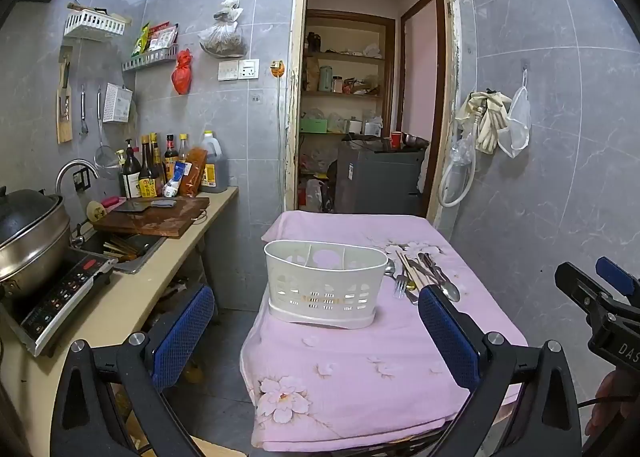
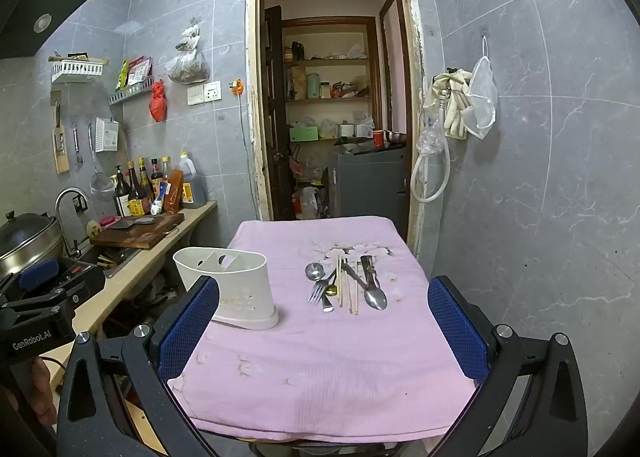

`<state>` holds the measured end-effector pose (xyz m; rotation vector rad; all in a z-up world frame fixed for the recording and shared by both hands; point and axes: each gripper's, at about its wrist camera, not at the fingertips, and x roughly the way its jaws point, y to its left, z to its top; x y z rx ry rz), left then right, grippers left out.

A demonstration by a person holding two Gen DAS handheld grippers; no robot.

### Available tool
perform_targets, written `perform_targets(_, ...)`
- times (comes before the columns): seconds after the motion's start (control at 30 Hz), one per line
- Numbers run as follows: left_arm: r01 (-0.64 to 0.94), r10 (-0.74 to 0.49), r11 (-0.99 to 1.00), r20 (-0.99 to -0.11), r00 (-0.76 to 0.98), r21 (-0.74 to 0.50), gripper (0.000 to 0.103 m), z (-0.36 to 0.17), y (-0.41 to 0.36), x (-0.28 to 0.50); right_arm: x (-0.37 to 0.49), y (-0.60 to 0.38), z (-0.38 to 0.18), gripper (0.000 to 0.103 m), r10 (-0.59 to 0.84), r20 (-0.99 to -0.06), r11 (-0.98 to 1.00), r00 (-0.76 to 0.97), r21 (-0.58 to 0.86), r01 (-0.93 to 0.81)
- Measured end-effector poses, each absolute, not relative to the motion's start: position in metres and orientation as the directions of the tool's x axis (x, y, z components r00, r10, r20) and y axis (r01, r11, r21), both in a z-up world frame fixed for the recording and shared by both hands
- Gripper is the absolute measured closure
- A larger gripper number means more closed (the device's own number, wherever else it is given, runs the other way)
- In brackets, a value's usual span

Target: Organize utensils

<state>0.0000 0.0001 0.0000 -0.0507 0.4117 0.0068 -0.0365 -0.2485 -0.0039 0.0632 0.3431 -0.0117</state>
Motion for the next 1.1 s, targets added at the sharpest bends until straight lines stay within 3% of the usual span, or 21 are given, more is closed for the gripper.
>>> perform_targets(1.1, -0.017, -0.006, 0.998, -0.402, 0.916, -0.052, 0.000, 0.0000, 0.0003, 0.0000, -0.0328, -0.2439, -0.0037, 0.001, -0.001, -0.338, 0.998, 0.941, 0.059, 0.022)
